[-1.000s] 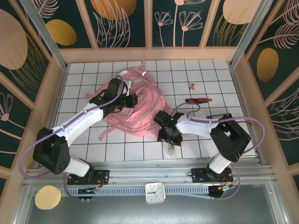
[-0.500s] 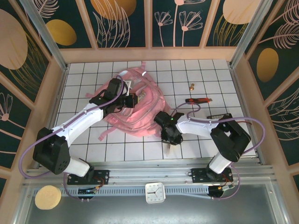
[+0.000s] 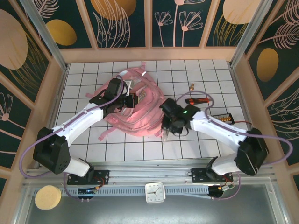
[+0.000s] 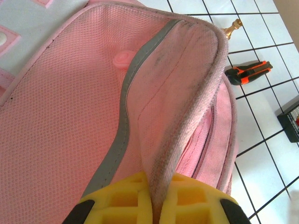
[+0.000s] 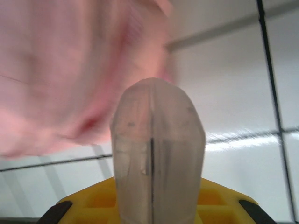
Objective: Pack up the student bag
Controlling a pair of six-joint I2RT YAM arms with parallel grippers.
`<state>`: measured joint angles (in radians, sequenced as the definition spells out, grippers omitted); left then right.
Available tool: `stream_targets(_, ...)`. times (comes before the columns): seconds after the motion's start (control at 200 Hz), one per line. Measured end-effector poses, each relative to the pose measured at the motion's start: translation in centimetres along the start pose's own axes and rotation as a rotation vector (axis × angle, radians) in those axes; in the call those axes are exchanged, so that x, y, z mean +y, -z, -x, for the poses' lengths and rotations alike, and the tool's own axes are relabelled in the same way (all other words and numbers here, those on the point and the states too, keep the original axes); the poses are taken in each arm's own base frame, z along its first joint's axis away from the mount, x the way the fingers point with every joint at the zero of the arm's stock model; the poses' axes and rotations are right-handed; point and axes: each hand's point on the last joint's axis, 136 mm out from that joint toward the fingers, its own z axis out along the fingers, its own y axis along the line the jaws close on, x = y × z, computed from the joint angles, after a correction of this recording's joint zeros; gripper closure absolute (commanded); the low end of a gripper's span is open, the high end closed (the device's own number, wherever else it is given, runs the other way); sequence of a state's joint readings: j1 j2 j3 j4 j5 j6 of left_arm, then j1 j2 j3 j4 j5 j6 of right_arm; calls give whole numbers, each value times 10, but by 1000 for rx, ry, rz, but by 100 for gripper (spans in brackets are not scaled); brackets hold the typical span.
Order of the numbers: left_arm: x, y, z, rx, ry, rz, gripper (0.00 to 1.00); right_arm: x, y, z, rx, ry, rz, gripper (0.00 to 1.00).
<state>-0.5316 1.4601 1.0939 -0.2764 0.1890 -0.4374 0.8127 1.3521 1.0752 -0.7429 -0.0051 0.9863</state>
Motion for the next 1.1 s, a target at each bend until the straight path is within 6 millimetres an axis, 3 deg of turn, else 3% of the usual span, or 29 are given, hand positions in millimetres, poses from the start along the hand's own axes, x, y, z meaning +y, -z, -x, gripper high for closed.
stream_targets(0.08, -2, 1, 0, 5, 1, -5, 100, 27, 25, 36, -93, -52, 139, 98)
stream_targets(0.19, -6, 3, 1, 16, 8, -20, 100, 55, 42, 77, -189, -90, 258, 98)
stream_targets(0.29, -10, 5, 1, 27, 18, -35, 100, 76, 39, 100, -226, -92, 309, 99)
stream_targets(0.4, -14, 8, 2, 36, 33, -47, 100, 99, 19, 120, -237, -77, 338, 99)
stream_targets(0.58, -19, 13, 5, 47, 55, -61, 100, 118, -18, 128, -205, -72, 373, 100)
stream_targets(0.716, -22, 13, 9, 46, 77, -67, 100, 129, -32, 129, -195, -97, 404, 99)
stream_targets(0.921, -20, 14, 15, 30, 109, -50, 100, 157, -48, 115, -172, -81, 415, 54)
stream_targets(1.101, -11, 17, 18, 7, 137, -16, 100, 149, -54, 112, -159, -85, 327, 39)
